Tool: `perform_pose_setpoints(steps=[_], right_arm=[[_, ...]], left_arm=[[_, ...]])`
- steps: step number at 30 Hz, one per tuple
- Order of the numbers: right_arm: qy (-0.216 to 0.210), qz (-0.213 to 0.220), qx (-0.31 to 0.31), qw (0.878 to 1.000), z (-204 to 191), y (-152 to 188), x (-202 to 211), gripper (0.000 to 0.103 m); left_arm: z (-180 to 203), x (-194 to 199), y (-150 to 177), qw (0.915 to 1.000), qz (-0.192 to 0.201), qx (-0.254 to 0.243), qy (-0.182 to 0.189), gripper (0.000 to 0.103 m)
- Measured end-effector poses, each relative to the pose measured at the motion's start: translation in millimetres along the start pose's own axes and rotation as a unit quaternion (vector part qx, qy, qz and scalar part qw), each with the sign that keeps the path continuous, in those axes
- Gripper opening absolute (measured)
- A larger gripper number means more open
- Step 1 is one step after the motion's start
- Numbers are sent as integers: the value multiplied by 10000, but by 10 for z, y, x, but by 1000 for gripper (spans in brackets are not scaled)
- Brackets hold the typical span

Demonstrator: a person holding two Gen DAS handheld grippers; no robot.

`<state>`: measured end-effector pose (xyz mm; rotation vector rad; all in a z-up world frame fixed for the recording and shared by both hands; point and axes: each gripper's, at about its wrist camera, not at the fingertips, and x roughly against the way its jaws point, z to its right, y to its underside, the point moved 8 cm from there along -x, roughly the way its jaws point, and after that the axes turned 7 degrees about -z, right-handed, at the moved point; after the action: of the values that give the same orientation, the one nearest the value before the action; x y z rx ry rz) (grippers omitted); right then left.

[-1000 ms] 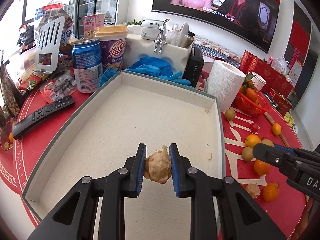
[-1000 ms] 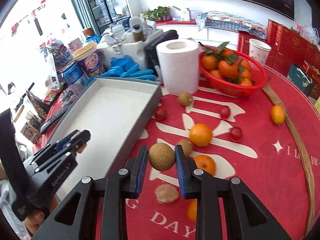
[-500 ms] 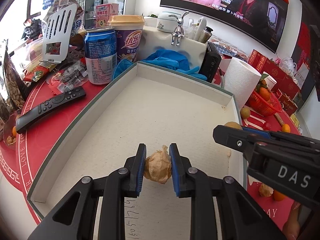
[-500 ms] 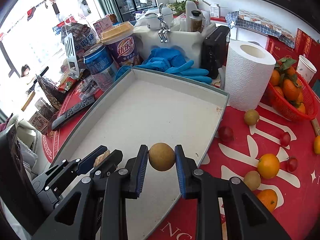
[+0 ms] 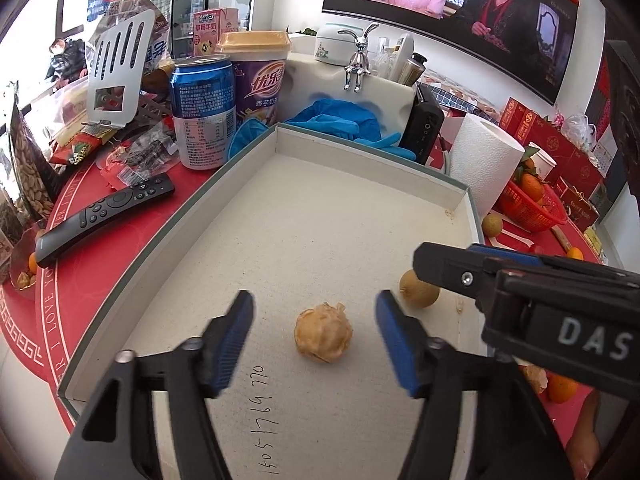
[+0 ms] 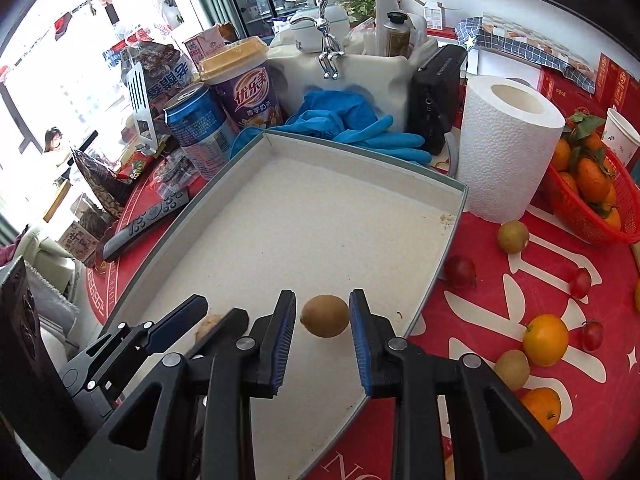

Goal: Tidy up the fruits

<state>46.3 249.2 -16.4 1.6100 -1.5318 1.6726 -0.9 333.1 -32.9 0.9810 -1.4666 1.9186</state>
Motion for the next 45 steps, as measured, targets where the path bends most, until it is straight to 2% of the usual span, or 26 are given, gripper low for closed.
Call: perform_pose_setpoints(steps=[1,2,4,7,11,13,17,21,23,30,33,36,41,43,44,45], right_arm=[[-33,65,-86,9999,23,-19,52,75],[-71,276,-208,9994,63,-39,156,103],[-58,469,-304,9984,123,-61,331,103],[236,632,-422,9968,298,23,599,103],[740,689,-631,9929,619,374,890,103],[964,603,-759,9906,775,634,961,103],[1097,272,-1022,9883,976,1244,996,103],[1217,-76,-1138,9860,1020,1749,882,103],[1234,-143,-1090,9863,967,1871,817,103],[1257,-151,-506,9907,648,1840,567,103],[1495,-39,-343,9882,642,1779,493,103],[1475,80,-277,9886,685,1764,501,103],[1539,-25,-461,9870,707,1800,519,103],[1523,43,-359,9877,654,1822,518,103],[1522,97,-323,9878,634,1836,531,102],[1522,154,-301,9878,624,1838,547,95]], left_arm=[[12,39,-15,9999,100,4,55,82],[23,68,-22,9999,159,-10,62,82],[65,105,-30,9997,224,-67,111,82],[145,137,-27,9992,253,-128,278,82],[249,211,-33,9984,403,-279,297,82],[296,241,-29,9979,451,-337,323,82],[387,269,-9,9971,494,-416,403,82],[490,287,13,9962,530,-512,460,82],[541,294,25,9958,557,-578,446,82],[619,295,52,9951,581,-690,415,82],[618,317,45,9947,628,-717,397,82],[620,337,39,9944,642,-718,439,82],[669,381,55,9932,675,-800,519,82],[712,402,72,9919,715,-901,532,82],[744,411,88,9911,733,-973,539,82],[781,416,104,9902,741,-1047,553,82]])
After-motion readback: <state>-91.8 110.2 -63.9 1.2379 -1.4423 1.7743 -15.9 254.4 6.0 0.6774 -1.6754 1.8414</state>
